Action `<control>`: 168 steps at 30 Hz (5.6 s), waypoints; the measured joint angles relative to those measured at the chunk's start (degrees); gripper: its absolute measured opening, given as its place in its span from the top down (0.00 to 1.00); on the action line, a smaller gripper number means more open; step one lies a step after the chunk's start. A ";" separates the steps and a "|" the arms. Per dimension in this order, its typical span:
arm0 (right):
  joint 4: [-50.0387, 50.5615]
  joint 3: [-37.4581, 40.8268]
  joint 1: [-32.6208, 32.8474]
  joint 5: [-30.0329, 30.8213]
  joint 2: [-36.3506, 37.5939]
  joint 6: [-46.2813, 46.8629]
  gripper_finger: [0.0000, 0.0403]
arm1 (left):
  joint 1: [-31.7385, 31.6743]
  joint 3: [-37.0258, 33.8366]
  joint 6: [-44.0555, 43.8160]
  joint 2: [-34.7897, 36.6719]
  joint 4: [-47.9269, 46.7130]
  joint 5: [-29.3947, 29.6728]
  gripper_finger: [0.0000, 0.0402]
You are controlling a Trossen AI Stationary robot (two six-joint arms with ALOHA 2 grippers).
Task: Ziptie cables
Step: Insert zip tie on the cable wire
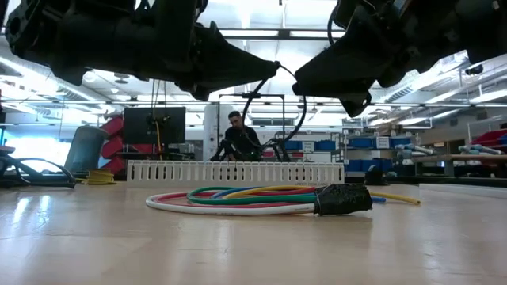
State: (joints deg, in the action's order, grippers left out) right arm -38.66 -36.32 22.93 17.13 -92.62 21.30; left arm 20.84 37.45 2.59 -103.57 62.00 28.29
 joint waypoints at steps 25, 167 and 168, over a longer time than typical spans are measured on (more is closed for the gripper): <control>5.33 -0.02 0.27 5.61 0.00 1.00 1.00 | -0.04 -0.05 -10.16 0.02 1.32 2.05 0.99; -11.61 -4.00 12.60 13.15 -16.11 17.57 1.00 | -0.58 28.35 -17.86 -13.49 -47.09 -27.77 0.74; -11.63 -4.00 12.60 13.07 -16.11 17.57 1.00 | -0.50 28.35 -17.84 -13.49 -46.79 -28.00 0.74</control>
State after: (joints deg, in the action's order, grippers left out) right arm -50.29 -40.32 35.53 30.20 -108.73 38.87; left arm 20.34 65.80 -15.24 -117.05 15.20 0.29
